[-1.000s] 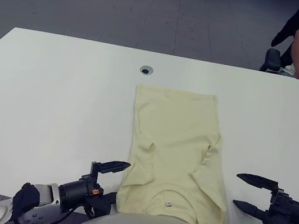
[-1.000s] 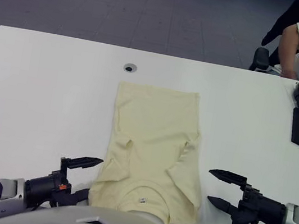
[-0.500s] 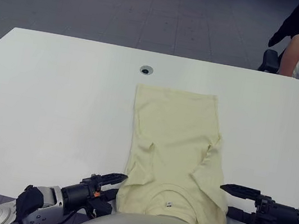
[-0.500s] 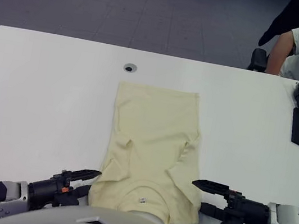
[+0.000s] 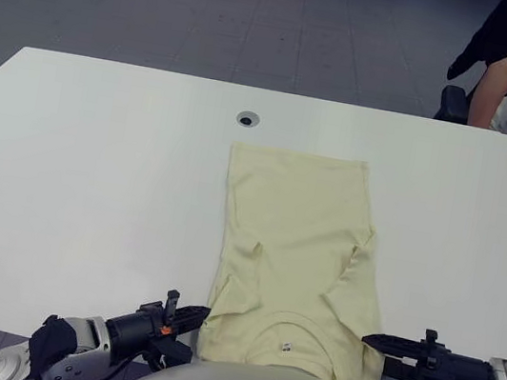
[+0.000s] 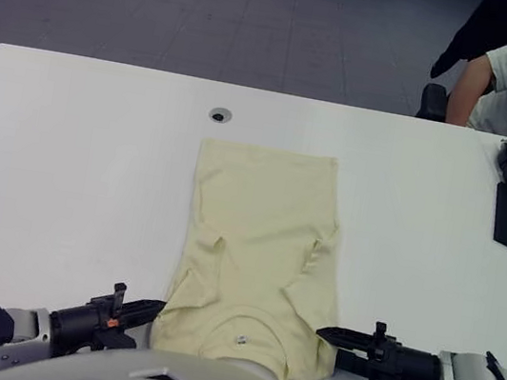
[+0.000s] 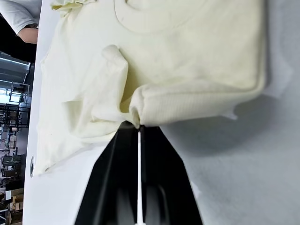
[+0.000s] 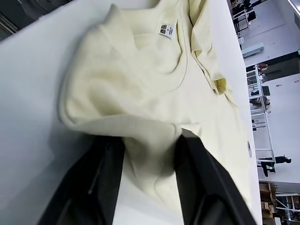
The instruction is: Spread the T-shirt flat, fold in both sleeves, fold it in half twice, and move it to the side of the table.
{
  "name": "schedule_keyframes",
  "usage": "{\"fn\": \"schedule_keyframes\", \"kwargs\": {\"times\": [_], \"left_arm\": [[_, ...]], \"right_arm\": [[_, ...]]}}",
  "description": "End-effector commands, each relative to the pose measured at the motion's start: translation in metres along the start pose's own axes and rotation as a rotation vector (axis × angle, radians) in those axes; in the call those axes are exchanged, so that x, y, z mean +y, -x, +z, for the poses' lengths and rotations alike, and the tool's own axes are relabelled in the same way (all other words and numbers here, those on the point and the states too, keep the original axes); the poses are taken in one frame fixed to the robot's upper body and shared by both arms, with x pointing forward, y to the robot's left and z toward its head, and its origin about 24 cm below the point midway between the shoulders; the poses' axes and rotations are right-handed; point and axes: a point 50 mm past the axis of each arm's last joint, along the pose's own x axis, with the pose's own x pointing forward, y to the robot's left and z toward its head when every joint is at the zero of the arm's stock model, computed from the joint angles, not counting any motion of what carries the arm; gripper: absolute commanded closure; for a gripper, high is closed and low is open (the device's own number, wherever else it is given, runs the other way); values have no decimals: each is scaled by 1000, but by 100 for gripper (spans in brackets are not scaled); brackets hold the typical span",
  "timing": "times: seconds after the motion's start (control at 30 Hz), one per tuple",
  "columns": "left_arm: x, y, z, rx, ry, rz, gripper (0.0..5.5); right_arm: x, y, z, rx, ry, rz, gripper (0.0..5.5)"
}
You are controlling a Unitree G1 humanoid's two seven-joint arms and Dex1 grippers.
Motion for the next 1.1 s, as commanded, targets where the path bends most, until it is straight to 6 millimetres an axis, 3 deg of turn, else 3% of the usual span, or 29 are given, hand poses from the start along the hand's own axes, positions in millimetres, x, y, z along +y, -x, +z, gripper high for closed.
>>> {"fn": "schedule_keyframes", "kwargs": {"times": [0.03,0.17,0.23,0.3,0.4,0.6,0.73,0.87,1.0,1.1], "left_arm": [[-16,-1,13,-52,50,-86,550],[-15,2,9,-30,115,-92,550],[-15,7,8,-17,199,-115,550],[-11,13,8,-22,304,-137,550],[-2,26,8,-24,414,-191,550],[15,62,-3,-7,551,-262,550],[20,81,7,-77,680,-284,550],[26,95,20,-161,764,-331,550],[32,97,22,-192,773,-370,550],[47,90,8,-180,730,-310,550]], "right_arm": [[12,3,-2,56,-104,90,445],[15,2,-1,95,-266,101,510],[13,2,1,128,-421,133,549],[10,3,4,140,-605,183,550],[-17,1,9,53,-850,165,550],[-66,1,31,-242,-1106,183,550],[-86,5,42,-379,-1166,211,550],[-87,8,52,-392,-1176,235,550],[-92,9,57,-387,-1160,229,550],[-99,3,46,-310,-1065,139,550]]}}
